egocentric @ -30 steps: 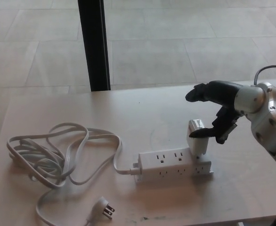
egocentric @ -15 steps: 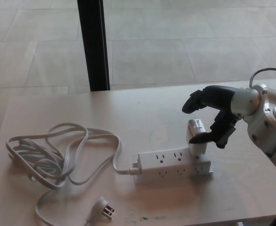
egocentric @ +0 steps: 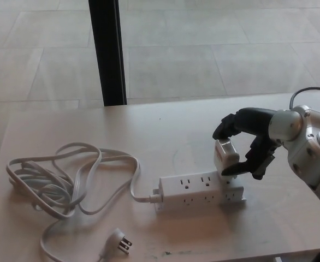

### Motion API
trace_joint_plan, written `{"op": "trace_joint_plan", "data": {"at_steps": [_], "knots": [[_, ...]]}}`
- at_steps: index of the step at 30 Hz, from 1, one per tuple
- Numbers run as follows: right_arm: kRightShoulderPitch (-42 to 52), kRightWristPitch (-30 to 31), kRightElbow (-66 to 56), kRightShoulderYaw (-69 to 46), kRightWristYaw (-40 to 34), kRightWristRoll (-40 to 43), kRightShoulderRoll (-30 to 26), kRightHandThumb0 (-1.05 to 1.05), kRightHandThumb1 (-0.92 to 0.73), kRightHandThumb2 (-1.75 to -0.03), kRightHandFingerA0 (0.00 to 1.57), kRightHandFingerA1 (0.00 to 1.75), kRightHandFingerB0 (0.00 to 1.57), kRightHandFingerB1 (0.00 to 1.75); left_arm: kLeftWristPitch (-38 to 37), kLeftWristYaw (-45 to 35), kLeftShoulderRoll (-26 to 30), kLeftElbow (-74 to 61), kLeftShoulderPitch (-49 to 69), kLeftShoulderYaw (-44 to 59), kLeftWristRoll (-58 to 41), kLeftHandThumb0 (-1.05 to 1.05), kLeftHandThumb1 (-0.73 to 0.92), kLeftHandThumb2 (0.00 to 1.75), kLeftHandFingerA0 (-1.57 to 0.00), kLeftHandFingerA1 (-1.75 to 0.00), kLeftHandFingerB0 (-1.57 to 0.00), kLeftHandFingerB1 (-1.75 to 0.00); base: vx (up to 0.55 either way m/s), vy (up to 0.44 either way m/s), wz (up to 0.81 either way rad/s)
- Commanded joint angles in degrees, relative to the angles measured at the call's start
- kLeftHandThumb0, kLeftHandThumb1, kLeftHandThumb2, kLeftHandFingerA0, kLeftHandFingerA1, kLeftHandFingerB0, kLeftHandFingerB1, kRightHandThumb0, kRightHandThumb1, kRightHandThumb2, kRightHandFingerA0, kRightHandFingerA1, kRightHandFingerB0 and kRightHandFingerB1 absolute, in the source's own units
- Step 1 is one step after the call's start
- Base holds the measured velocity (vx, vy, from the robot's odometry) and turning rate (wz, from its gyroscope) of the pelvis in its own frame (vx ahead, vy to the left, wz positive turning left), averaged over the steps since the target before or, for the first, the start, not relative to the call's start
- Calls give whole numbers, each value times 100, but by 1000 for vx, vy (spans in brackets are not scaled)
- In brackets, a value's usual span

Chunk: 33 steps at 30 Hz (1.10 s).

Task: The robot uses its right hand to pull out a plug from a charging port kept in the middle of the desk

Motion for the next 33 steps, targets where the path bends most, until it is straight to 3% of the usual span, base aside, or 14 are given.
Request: {"op": "trace_joint_plan", "data": {"at_steps": [1,4,5,6,7,15,16,18,19,23,24,25,26,33], "knots": [[126,6,11,-15,98,-85,46,-69,-47,-55,96,116,30,31,-43,-25,141,44,9,2,-19,-61,61,59,-90,-87,-63,-45,0,0,0],[154,16,-25,-40,114,-94,35,-67,-46,-55,102,119,30,33,1,-89,139,15,-3,35,-71,-61,62,59,-89,-88,-61,-45,0,0,0],[164,9,-50,-5,154,-130,2,-79,-41,-78,105,119,24,44,3,-77,139,10,-3,32,-65,-62,61,59,-87,-82,-62,-45,0,0,0],[166,-11,-50,33,240,-152,-44,-80,-41,-77,102,121,23,46,15,-54,149,24,-18,20,-45,-60,62,59,-89,-83,-63,-46,0,0,0],[166,-15,-35,26,267,-145,-57,-65,-45,-55,99,130,27,39,7,-55,155,49,-29,18,-40,-61,62,59,-89,-80,-63,-45,0,0,0],[139,100,13,6,423,-246,-163,-53,-40,-55,89,139,34,40,-10,-7,139,162,-102,33,-42,-60,61,59,-89,-84,-60,-44,0,0,0],[144,81,-3,20,436,-268,-185,-57,-33,-70,95,131,31,48,14,-15,132,124,-91,50,-64,-60,62,59,-88,-80,-61,-44,0,0,0],[147,67,-5,29,443,-288,-194,-57,-33,-70,95,131,31,48,38,-7,128,73,-71,53,-65,-60,62,59,-88,-80,-61,-44,0,0,0],[170,71,-15,18,449,-285,-206,-51,-40,-55,87,142,36,40,21,20,141,60,-62,22,-21,-61,62,59,-89,-80,-60,-44,0,0,0],[245,-98,3,64,254,-378,-162,-43,-45,-56,82,143,49,42,-29,36,138,27,-31,-8,17,-61,63,59,-86,-78,-61,-44,0,0,0],[270,-102,36,55,170,-390,-112,-45,-38,-80,98,126,55,60,-31,21,134,71,-56,-3,6,-62,63,59,-90,-86,-61,-46,0,0,0],[291,-148,74,48,106,-394,-84,-45,-38,-80,98,126,55,60,-40,21,123,50,-40,-15,15,-62,63,59,-90,-86,-61,-46,0,0,0],[303,-161,72,34,81,-396,-75,-35,-50,-55,82,140,64,49,-41,29,130,57,-41,-35,35,-63,64,60,-89,-85,-61,-45,0,0,0],[530,-282,-56,-102,-169,-413,-11,-28,-53,-57,76,130,76,55,-28,92,132,98,-86,-68,24,-65,63,61,-85,-75,-60,-43,0,0,0]]}}
